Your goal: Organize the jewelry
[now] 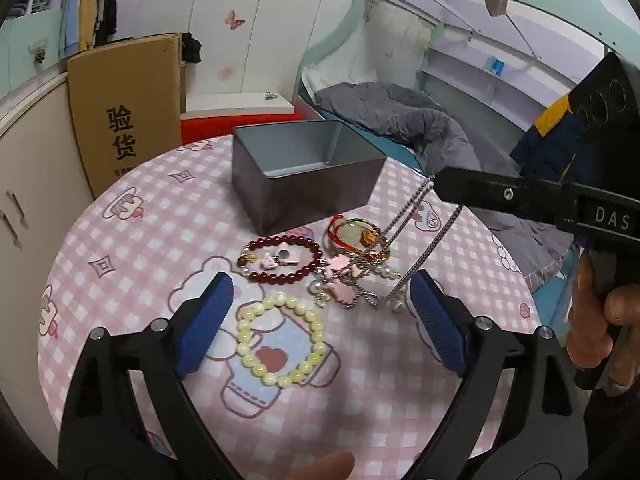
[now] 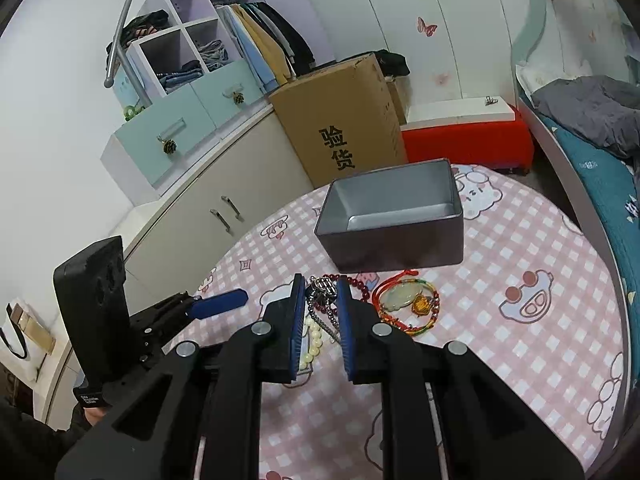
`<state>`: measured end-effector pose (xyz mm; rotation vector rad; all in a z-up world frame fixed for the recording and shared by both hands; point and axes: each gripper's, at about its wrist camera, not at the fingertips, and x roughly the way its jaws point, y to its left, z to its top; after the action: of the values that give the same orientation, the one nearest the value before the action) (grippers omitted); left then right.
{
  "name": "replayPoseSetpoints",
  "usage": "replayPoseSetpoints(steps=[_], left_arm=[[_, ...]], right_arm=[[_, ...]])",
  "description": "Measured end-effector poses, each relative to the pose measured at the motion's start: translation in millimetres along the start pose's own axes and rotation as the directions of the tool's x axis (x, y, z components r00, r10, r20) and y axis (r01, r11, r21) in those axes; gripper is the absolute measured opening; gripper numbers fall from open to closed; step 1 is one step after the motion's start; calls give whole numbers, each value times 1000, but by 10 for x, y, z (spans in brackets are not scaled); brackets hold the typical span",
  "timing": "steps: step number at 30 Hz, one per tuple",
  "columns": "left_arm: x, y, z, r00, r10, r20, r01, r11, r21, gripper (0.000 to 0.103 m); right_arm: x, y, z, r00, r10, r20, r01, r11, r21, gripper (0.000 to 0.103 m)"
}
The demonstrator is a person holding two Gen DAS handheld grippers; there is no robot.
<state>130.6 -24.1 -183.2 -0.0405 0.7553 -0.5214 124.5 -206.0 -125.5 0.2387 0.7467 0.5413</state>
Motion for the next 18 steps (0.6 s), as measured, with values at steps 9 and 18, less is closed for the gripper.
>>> replayPoseSetpoints(steps=[9,18], left_arm=[[399,-74,-89,993,66,-100,-61,997,50,88],[663,-333,-82,987,80,-142,-54,982,181,52]], right_arm=[[-150,-74,31,1000,9,30,-9,1000,8,14],[-203,-128,18,999,-6,33,6,1000,7,14]])
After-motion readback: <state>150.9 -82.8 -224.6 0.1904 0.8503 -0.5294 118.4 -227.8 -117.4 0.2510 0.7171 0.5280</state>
